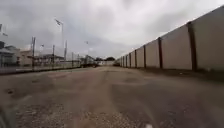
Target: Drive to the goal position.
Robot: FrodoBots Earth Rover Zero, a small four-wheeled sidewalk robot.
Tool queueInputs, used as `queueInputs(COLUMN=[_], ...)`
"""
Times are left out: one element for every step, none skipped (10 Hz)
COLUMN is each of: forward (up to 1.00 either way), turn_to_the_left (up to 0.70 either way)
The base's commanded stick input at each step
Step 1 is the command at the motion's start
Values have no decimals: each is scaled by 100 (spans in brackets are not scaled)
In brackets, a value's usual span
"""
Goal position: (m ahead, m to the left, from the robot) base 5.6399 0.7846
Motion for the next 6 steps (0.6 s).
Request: queueInputs(forward=[85,85,85,85,85,85], turn_to_the_left=[0,0,0,0,0,0])
